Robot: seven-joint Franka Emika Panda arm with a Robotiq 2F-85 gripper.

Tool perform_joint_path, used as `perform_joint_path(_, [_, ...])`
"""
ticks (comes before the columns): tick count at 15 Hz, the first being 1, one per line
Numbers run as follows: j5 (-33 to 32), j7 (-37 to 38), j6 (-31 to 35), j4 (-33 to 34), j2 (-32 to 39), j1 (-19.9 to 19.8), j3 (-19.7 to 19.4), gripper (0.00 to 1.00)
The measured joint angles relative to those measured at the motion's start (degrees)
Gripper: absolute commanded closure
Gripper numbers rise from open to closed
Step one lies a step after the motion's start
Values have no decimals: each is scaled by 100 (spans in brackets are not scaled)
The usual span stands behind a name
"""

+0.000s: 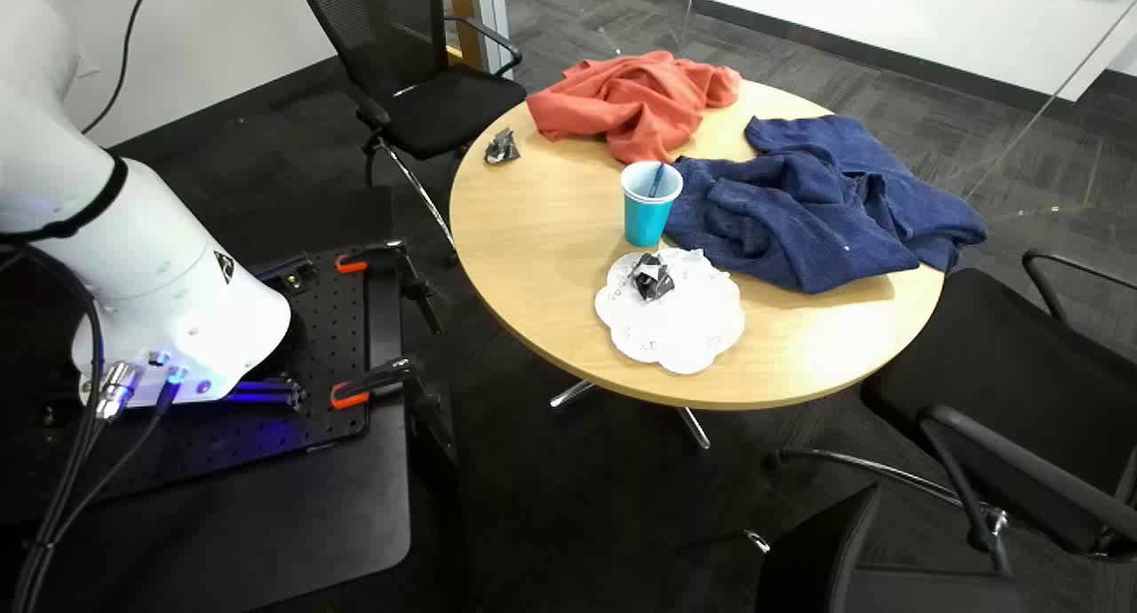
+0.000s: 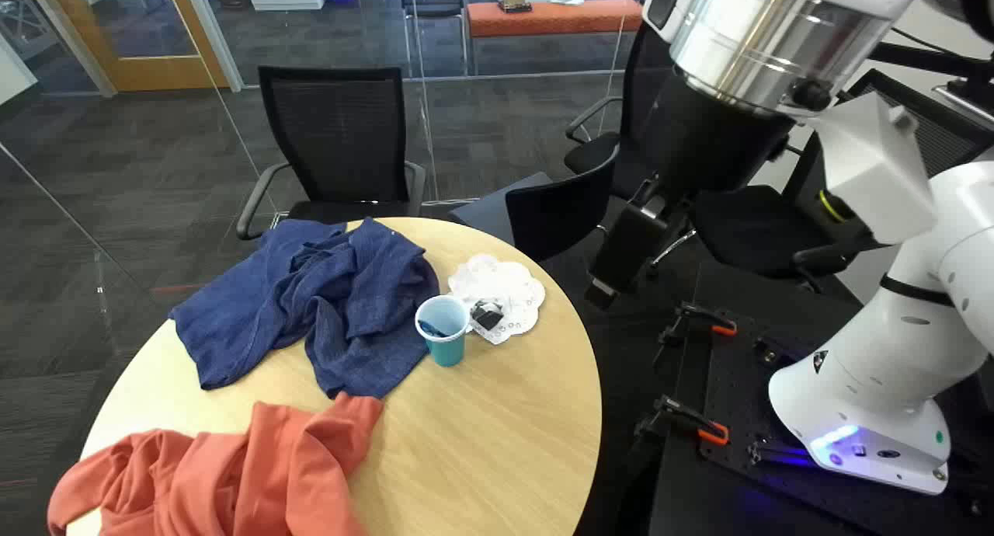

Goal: Remove the pen from the cup and put it on the table

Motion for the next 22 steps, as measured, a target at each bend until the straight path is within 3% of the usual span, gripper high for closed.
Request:
perform_joint_path(12, [-85,-226,229,0,121,-5,-32,0])
perform_joint_path(22, [-981,-1854,1435,295,1665,-77,-660,0])
